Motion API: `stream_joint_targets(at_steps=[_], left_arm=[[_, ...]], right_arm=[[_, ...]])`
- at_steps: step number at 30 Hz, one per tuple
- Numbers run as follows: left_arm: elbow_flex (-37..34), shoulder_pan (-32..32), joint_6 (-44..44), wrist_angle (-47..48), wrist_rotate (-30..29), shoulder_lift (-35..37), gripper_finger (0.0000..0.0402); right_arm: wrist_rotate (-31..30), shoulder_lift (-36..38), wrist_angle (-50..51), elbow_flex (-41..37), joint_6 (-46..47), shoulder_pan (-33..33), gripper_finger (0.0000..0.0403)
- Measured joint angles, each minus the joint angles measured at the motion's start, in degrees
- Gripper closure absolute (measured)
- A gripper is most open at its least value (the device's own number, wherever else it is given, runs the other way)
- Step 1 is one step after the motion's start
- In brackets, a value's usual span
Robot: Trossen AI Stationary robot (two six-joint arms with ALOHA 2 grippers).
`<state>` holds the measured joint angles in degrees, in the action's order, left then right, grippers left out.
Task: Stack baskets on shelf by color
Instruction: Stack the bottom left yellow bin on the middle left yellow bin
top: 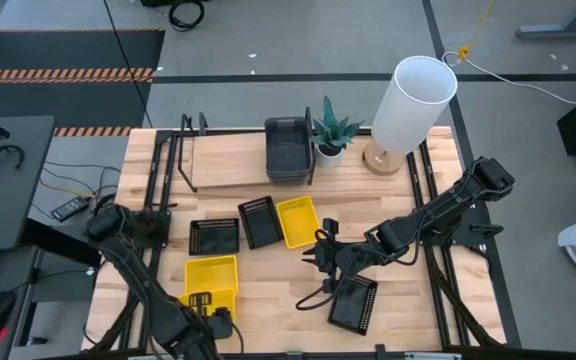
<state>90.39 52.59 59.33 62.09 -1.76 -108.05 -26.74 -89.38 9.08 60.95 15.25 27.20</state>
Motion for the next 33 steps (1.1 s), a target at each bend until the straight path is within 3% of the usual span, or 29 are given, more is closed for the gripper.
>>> stream_joint_targets(at_steps=[8,15,21,26,33], left_arm=[[0.0,0.1,-0.1,11.2,-7.5,1.6,0.0392],[0.0,-0.5,-3.0,12.2,-14.6,1.5,0.0391],[-4.2,-2.8,-3.0,11.6,-14.4,1.3,0.0391],[-10.1,-4.5,-3.0,9.2,-10.6,1.2,0.0391],[-11.4,-4.7,-6.1,4.0,-11.5,1.2,0.0377]], right_arm=[[0.0,0.0,0.0,0.0,0.0,0.0,0.0334],[-0.1,0.0,-0.1,0.0,0.0,0.0,0.0334],[-0.1,0.0,-0.5,0.0,0.0,0.0,0.0334],[-0.1,0.0,-0.6,0.0,0.2,0.1,0.0334],[-0.1,0.0,-0.6,0.0,0.1,0.1,0.0334]])
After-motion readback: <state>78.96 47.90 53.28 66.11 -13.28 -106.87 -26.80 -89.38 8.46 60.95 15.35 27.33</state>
